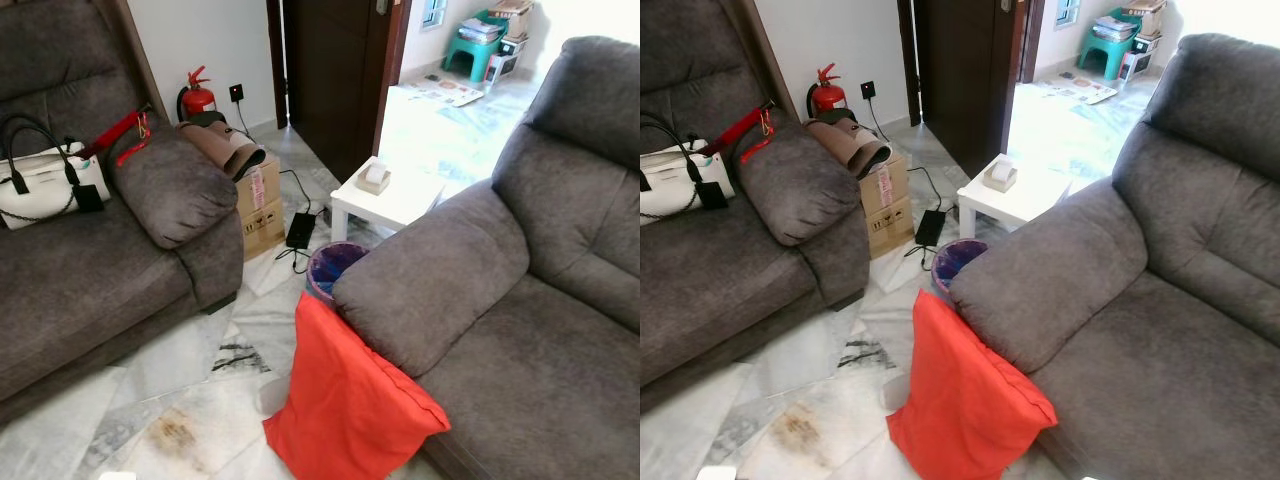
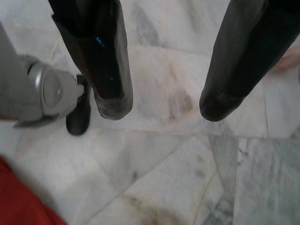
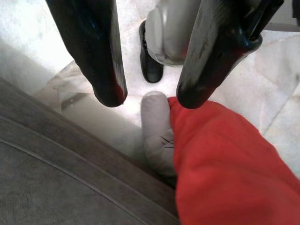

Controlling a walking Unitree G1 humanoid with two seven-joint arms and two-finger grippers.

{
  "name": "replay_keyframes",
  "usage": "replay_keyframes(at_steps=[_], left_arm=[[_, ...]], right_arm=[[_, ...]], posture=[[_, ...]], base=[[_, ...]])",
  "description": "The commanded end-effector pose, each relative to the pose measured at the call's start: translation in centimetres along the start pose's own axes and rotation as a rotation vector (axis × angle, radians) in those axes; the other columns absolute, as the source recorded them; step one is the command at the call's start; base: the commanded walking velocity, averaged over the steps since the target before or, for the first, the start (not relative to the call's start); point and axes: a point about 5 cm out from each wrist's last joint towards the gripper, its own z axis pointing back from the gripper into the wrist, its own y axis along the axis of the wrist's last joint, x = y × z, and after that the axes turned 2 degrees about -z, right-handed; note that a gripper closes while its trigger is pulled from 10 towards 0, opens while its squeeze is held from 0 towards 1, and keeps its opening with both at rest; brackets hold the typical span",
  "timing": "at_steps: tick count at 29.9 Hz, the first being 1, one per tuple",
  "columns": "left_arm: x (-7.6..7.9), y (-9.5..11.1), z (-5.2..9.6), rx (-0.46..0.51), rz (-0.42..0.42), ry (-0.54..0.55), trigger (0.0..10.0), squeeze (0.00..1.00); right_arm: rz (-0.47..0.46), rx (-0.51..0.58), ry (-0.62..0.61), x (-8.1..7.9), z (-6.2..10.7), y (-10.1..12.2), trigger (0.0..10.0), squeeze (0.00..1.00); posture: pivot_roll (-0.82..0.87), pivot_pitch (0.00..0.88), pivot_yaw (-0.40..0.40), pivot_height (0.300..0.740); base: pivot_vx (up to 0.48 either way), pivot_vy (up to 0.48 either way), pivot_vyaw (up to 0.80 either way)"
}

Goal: Move the pillow to the sofa from floor

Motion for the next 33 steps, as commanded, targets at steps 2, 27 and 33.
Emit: replay_keyframes(at_steps=[2, 27, 33], left_arm=[[-0.5, -0.8, 0.2, -0.027, -0.013, 0.010, 10.0, 0.00], [1.3, 6.2, -0.4, 0.285, -0.084, 0.002, 10.0, 0.00], [0.6, 11.3, 1.0, 0.588, -0.044, 0.033, 10.0, 0.00]], right_arm=[[0.002, -0.010, 0.006, -0.1, 0.1, -0.4, 10.0, 0.00], [0.014, 0.163, 0.132, -2.8, -0.9, 4.1, 10.0, 0.00], [0.008, 0.295, 0.179, -3.6, -0.9, 6.6, 10.0, 0.00]], posture=[[0.08, 0.093, 0.037, 0.740], [0.07, 0.097, 0.036, 0.740], [0.08, 0.098, 0.035, 0.740]], base=[[0.000, 0.000, 0.00], [0.000, -0.176, 0.00], [0.000, 0.000, 0.00]])
